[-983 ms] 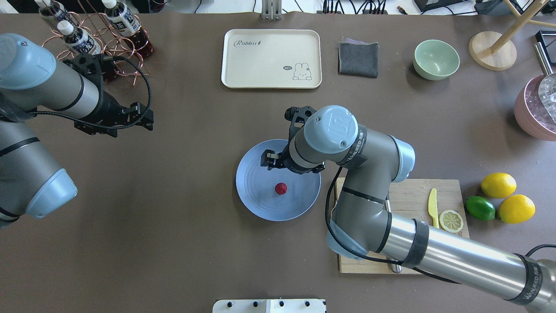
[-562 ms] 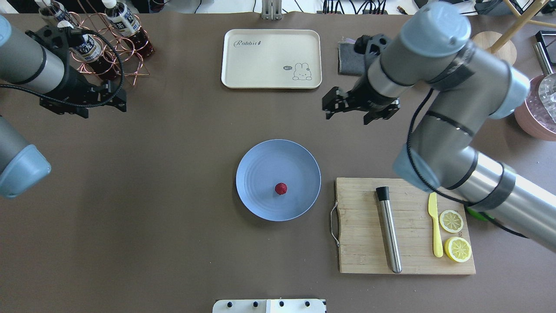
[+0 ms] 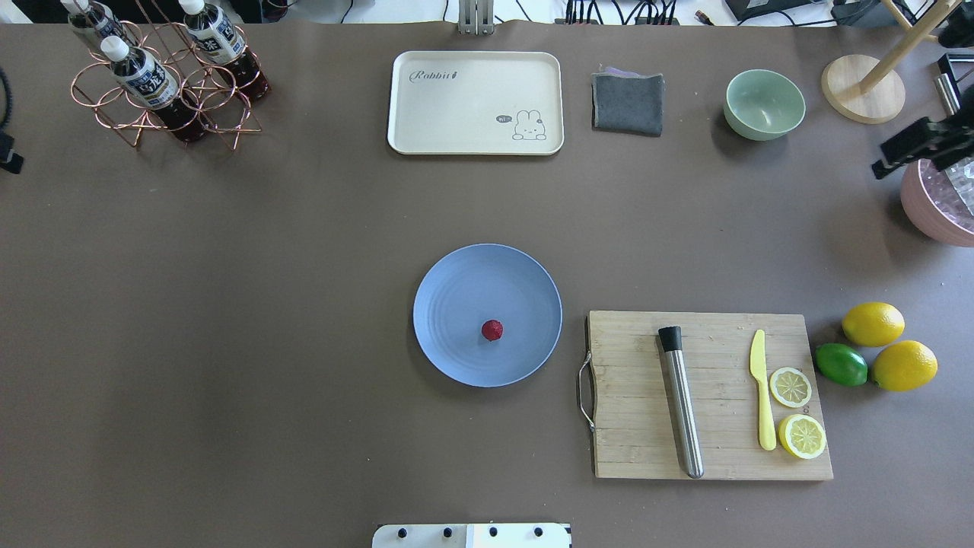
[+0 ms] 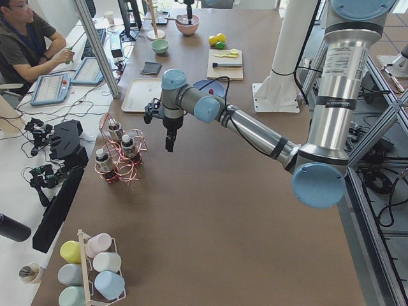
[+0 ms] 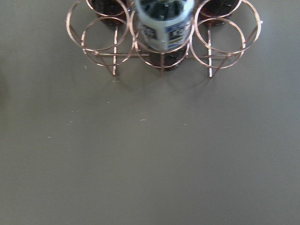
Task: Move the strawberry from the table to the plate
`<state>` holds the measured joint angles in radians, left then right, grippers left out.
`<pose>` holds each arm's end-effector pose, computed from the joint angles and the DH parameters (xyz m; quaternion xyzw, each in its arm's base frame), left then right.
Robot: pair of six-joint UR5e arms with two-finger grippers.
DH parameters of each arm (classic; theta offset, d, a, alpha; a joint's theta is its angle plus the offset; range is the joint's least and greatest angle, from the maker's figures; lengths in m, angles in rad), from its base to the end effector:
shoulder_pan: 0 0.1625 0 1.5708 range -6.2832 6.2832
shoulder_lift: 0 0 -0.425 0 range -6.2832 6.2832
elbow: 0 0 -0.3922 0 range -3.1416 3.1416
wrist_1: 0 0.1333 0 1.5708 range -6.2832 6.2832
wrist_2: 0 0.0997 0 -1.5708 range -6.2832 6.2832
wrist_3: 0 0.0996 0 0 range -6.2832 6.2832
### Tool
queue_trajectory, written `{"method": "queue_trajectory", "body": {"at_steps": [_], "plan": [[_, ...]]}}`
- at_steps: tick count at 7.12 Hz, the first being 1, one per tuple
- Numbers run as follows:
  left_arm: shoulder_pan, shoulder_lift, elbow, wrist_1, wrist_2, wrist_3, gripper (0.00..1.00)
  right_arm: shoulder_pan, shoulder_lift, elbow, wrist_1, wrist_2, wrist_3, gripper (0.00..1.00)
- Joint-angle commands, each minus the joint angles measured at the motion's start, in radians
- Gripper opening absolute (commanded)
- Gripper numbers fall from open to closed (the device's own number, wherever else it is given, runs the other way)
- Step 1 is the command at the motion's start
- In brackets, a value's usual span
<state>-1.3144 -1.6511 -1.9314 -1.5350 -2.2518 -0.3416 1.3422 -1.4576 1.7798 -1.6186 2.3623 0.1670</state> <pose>0.0613 -0.5121 0.4506 0.0848 0.3685 0.0278 0.9253 -0.0604 -0.5352 0.5010 0.0487 -0.3992 -0.0808 0.9120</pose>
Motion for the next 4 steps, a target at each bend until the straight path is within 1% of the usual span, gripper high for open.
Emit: {"method": "queue_trajectory", "body": {"at_steps": [1,2,3,4], "plan": [[-0.147,0.066,0.105,-0.001,-0.032,0.308,0.97,0.220,-0.072,-0.170,-0.029,0.011,-0.405,1.00],[-0.210,0.066,0.161,0.001,-0.044,0.428,0.97,0.265,-0.070,-0.209,-0.029,-0.003,-0.435,1.00],[-0.257,0.065,0.205,0.001,-0.089,0.455,0.97,0.299,-0.066,-0.253,-0.027,-0.003,-0.481,1.00],[-0.273,0.066,0.227,0.010,-0.113,0.451,0.97,0.299,-0.066,-0.266,-0.030,-0.015,-0.494,1.00]]}}
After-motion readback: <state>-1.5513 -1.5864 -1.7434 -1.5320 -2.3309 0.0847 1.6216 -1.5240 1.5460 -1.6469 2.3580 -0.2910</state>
